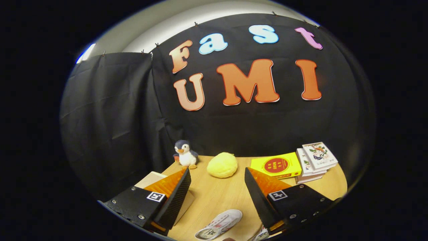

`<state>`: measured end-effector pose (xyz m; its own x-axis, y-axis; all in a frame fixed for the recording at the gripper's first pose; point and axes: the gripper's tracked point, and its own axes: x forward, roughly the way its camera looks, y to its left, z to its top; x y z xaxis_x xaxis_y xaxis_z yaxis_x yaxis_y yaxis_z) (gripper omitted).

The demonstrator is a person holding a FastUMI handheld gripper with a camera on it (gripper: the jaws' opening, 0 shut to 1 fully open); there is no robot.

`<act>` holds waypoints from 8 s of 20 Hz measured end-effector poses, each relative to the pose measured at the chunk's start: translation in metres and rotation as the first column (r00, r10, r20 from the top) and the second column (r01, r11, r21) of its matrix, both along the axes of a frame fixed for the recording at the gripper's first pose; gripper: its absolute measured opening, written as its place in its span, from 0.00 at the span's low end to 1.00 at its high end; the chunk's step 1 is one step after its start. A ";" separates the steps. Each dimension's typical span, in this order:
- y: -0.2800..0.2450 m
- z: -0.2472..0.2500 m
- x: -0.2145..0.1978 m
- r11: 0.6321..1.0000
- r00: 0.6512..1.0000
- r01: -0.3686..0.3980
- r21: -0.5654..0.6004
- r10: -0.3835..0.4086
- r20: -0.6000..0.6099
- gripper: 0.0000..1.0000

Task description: Open the storage box then place both shoes into the box .Put the left shoe in first, then the right shoe, with the right side of both shoes facing outward in a uniform manner.

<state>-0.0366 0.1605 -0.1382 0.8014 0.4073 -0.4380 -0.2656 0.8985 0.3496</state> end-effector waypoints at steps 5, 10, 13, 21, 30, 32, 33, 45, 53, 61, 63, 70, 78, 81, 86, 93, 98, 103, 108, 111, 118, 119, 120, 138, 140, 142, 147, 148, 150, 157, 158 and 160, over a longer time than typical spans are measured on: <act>0.057 -0.038 -0.023 0.984 0.972 -0.128 0.120 0.149 -0.183 0.95; 0.110 -0.071 -0.047 0.951 0.904 -0.197 0.240 0.271 -0.331 0.93; 0.141 -0.091 -0.065 0.916 0.833 -0.228 0.330 0.359 -0.421 0.93; 0.187 -0.139 -0.089 0.863 0.681 -0.196 0.466 0.462 -0.569 0.93; 0.220 -0.144 -0.107 0.800 0.626 -0.187 0.571 0.544 -0.558 0.93; 0.214 -0.135 -0.104 0.793 0.644 -0.189 0.579 0.545 -0.537 0.91; 0.209 -0.123 -0.104 0.783 0.653 -0.180 0.596 0.548 -0.523 0.88; 0.234 0.018 -0.087 0.699 0.757 -0.216 0.682 0.561 -0.335 0.38; 0.293 0.056 -0.092 0.678 0.763 -0.212 0.704 0.565 -0.315 0.18; 0.352 0.073 -0.070 0.677 0.783 -0.161 0.719 0.531 -0.324 0.18; 0.368 0.073 -0.068 0.663 0.769 -0.148 0.734 0.544 -0.336 0.18; 0.421 0.072 -0.058 0.666 0.764 -0.132 0.734 0.540 -0.353 0.18; 0.449 0.074 -0.052 0.645 0.773 -0.112 0.756 0.534 -0.342 0.48; 0.438 0.066 -0.046 0.683 0.795 -0.119 0.720 0.500 -0.343 0.66; 0.386 0.026 -0.041 0.823 0.866 -0.141 0.551 0.372 -0.335 0.76; 0.218 -0.089 -0.071 0.993 0.920 -0.050 0.105 0.087 -0.383 0.81; 0.096 -0.156 -0.117 0.986 0.878 0.127 -0.104 -0.160 -0.451 0.82; 0.030 -0.214 -0.145 0.962 0.824 0.173 -0.210 -0.258 -0.504 0.77; 0.015 -0.258 -0.150 0.953 0.816 0.116 -0.279 -0.252 -0.520 0.69; 0.010 -0.277 -0.147 0.943 0.814 0.108 -0.315 -0.266 -0.517 0.59; 0.016 -0.289 -0.131 0.930 0.876 0.117 -0.348 -0.262 -0.405 0.20; 0.019 -0.288 -0.130 0.935 0.872 0.136 -0.326 -0.270 -0.409 0.12; 0.020 -0.286 -0.128 0.941 0.865 0.162 -0.296 -0.280 -0.417 0.09; 0.012 -0.173 -0.064 0.912 0.853 0.374 -0.170 -0.410 -0.323 0.00; 0.022 -0.146 -0.054 0.913 0.862 0.376 -0.157 -0.407 -0.302 0.00; 0.038 -0.122 -0.045 0.920 0.877 0.367 -0.142 -0.392 -0.276 0.00; 0.108 -0.068 -0.032 0.953 0.922 0.288 -0.094 -0.303 -0.243 0.01; 0.123 -0.063 -0.030 0.960 0.929 0.267 -0.083 -0.280 -0.241 0.01; 0.157 -0.057 -0.028 0.973 0.940 0.223 -0.060 -0.231 -0.250 0.00; 0.255 -0.077 -0.036 0.994 0.934 0.095 -0.046 -0.105 -0.342 0.01; 0.265 -0.082 -0.038 0.995 0.931 0.081 -0.058 -0.097 -0.353 0.00; 0.278 -0.099 -0.043 0.994 0.919 0.060 -0.088 -0.090 -0.384 0.00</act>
